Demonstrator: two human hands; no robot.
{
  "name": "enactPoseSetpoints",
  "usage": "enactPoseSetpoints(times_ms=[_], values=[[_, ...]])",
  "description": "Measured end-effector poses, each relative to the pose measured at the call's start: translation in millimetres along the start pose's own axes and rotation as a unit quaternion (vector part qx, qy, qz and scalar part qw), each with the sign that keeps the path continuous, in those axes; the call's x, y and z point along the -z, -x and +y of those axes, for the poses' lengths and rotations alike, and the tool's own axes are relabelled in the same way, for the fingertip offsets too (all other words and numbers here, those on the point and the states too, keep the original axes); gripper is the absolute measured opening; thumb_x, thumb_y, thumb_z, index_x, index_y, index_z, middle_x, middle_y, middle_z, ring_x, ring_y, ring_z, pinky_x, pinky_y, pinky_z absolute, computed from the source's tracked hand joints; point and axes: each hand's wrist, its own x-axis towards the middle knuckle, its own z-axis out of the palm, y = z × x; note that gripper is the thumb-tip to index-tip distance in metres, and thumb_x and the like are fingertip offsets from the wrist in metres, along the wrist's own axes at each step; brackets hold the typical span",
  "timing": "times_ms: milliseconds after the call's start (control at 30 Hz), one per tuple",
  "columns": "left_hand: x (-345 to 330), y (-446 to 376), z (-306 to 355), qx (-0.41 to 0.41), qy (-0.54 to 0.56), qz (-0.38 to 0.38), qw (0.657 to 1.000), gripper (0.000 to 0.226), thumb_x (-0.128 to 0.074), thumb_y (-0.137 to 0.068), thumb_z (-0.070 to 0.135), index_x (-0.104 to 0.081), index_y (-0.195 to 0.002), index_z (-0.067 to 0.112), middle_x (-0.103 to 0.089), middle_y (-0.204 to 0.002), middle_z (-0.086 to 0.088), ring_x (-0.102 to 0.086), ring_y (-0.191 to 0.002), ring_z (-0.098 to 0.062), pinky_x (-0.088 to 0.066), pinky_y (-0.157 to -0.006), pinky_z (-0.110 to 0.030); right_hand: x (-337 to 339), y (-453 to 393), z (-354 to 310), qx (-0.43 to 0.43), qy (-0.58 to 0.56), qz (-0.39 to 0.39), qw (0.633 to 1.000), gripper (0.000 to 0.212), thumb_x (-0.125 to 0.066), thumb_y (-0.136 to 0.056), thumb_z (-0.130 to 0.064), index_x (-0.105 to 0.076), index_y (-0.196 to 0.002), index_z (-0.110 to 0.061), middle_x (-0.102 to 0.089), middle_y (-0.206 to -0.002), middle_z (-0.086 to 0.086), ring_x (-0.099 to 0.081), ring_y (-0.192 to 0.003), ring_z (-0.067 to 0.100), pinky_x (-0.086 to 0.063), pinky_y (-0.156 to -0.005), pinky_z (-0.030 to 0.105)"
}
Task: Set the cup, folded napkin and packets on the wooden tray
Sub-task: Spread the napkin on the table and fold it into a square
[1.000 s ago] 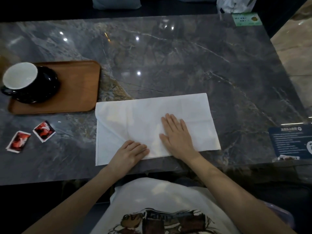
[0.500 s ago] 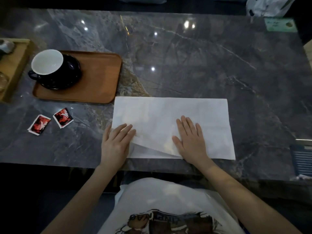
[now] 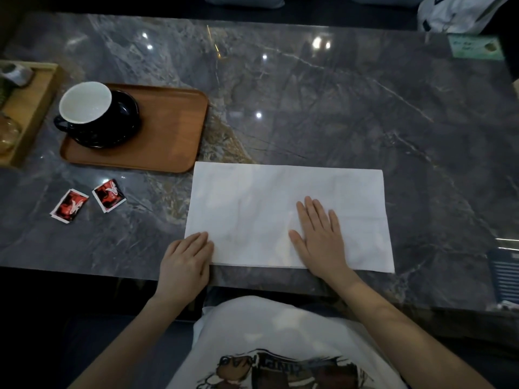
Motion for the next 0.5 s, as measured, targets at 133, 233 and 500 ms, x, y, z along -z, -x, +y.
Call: enactPoseSetpoints(times_ms=[133, 233, 500], values=[[11, -31, 22, 0.046, 0.048, -0.026, 0.997, 0.034, -0.04, -0.074, 0.018, -0.07, -0.087, 0.008, -0.07, -0.107, -0.014, -0.066, -0.096, -0.031, -0.05, -0.079, -0.036, 6, -2, 2, 0.011, -0.054, 0.001, 0.999, 0.065, -0.015, -0.09, -0.047, -0.024, -0.146, -0.016, -0.02, -0.156, 0.004, -0.014, -0.144, 0.019, 0.003, -0.114, 0.034], [10, -71, 52, 0.011, 0.081, -0.067, 0.994, 0.044, -0.036, -0.075, 0.021, -0.065, -0.106, 0.006, -0.063, -0.119, -0.018, -0.062, -0.106, -0.034, -0.051, -0.084, -0.042, 20, -5, 5, -0.017, -0.152, 0.037, 0.988, 0.055, -0.022, -0.093, -0.039, -0.04, -0.138, -0.013, -0.037, -0.149, 0.006, -0.03, -0.139, 0.02, -0.009, -0.114, 0.028], [-24, -132, 119, -0.051, 0.053, -0.16, 0.984, 0.066, -0.006, -0.09, 0.046, 0.003, -0.147, 0.014, 0.005, -0.158, -0.002, 0.008, -0.144, -0.017, 0.013, -0.111, -0.034, 45, -18, 50, -0.171, -0.176, 0.133, 0.96, 0.041, -0.042, -0.096, -0.015, -0.042, -0.136, -0.008, -0.044, -0.143, 0.011, -0.038, -0.134, 0.025, -0.024, -0.114, 0.038]])
